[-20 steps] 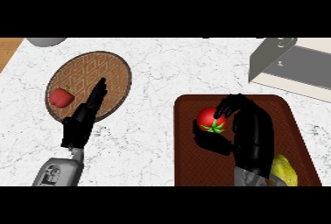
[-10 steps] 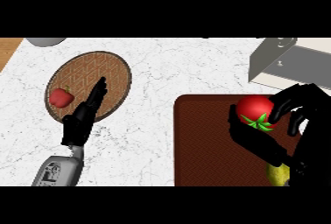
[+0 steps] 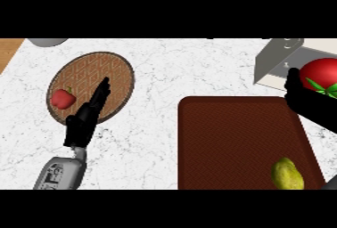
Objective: Pick the tomato from the tray and place it in the tiered shelf
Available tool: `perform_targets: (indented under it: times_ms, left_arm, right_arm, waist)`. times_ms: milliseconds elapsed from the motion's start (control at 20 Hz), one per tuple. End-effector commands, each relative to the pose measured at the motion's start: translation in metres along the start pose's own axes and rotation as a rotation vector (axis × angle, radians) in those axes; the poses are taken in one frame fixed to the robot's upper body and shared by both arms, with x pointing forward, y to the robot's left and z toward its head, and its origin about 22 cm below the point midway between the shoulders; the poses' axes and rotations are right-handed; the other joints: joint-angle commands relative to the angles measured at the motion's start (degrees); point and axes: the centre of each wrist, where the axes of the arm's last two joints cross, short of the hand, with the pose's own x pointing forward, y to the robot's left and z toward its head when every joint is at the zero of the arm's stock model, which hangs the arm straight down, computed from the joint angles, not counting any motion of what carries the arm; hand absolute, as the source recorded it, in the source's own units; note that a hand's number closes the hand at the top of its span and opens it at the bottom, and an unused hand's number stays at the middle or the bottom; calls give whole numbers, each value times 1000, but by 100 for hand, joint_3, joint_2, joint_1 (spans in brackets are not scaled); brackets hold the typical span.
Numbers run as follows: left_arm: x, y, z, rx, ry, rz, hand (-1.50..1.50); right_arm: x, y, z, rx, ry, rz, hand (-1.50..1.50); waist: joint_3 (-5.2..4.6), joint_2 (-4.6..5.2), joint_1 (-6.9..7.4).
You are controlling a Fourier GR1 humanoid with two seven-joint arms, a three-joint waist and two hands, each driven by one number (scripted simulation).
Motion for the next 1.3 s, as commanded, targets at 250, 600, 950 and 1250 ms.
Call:
perform_targets:
  times_ms: [250,600,950,1250]
  left_arm:
    - [3,6,-12,13,6,8,0]
    - [-2,10,12,5,-6,2,0]
    - [0,3,9,-18,3,22,0]
    - [-12,-12,15,-6,3,13,0]
  right_arm:
    - [-8,-2,-54,-105,76,46,150]
    - [-8,-24,-88,-161,55,104,150]
    - [-18,-5,-124,-196,-13,182,150]
    - [-56,4,-161,-242,2,258,150]
  waist:
    - [2,14,-1]
    - [2,4,22]
    - [2,13,49]
    - [5,19,64]
